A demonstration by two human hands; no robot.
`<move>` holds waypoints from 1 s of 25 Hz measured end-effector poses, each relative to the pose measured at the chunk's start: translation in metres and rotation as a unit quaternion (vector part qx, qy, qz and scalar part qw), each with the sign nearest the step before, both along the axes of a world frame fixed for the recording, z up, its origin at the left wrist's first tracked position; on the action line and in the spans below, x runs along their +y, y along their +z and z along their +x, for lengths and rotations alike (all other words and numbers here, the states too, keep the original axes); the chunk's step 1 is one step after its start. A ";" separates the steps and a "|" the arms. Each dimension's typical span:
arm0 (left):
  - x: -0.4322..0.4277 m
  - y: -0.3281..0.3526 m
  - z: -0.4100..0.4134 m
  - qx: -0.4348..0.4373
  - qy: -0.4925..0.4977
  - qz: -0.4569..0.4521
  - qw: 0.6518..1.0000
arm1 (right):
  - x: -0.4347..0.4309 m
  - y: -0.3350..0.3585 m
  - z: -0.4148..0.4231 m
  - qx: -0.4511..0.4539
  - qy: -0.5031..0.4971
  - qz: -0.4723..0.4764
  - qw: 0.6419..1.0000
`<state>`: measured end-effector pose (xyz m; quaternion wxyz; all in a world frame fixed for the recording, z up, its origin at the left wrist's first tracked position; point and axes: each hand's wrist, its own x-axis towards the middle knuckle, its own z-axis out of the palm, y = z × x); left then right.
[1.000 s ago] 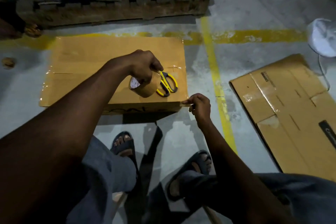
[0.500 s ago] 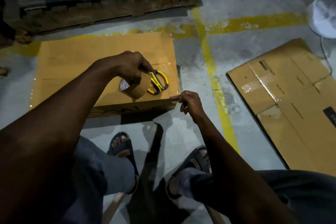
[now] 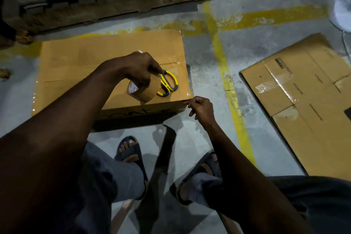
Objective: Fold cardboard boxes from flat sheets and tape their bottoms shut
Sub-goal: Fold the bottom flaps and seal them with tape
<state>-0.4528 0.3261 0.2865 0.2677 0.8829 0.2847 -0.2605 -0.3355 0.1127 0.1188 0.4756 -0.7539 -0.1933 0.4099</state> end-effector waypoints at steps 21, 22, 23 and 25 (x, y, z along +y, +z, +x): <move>0.002 -0.003 -0.001 0.000 -0.005 -0.005 1.000 | 0.009 -0.006 -0.008 -0.475 0.182 -0.215 0.834; 0.001 -0.003 0.000 -0.001 0.000 -0.006 1.000 | 0.008 -0.008 -0.004 -0.483 0.188 -0.212 0.829; 0.001 -0.003 0.001 0.000 0.003 -0.008 1.000 | 0.008 -0.010 -0.001 -0.486 0.194 -0.207 0.827; 0.000 -0.003 0.001 -0.001 0.008 -0.012 1.000 | 0.011 -0.010 0.006 -0.492 0.213 -0.205 0.818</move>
